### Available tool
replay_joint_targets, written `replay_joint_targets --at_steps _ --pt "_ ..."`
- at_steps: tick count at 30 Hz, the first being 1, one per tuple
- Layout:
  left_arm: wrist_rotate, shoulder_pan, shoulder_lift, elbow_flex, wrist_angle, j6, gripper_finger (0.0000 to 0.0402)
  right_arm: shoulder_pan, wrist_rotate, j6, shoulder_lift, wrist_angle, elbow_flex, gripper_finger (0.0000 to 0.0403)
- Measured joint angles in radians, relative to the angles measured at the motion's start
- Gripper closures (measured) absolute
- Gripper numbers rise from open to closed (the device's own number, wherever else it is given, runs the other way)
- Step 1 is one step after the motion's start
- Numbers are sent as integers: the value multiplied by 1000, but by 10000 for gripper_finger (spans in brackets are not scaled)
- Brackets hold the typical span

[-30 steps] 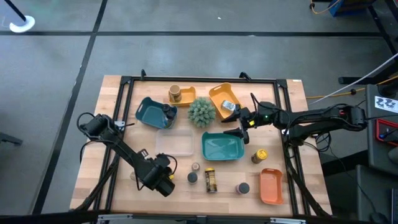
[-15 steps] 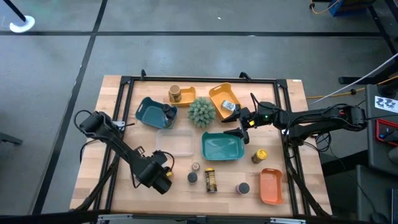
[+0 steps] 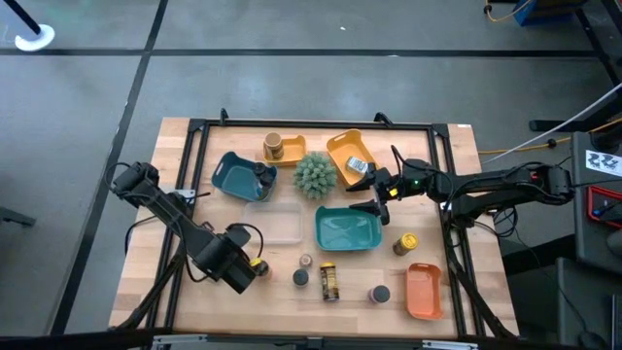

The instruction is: Sort spices by type

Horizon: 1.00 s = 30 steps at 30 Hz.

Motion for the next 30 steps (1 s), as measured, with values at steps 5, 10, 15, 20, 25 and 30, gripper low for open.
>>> replay_joint_targets --at_steps 5,10,15,20,25,30 --pt "100 7 0 0 1 70 351 0 0 0 0 -2 0 130" --pt "121 7 0 0 7 92 294 0 0 1 0 -2 0 130" --pt "92 7 2 0 31 92 240 0 0 1 0 -2 0 130" --pt "24 7 28 0 23 111 207 0 0 1 0 -2 0 130" --pt "11 7 79 0 26 168 193 0 -11 1 0 -3 0 130" --pt "10 7 134 0 62 247 192 0 -11 1 0 -3 0 130"
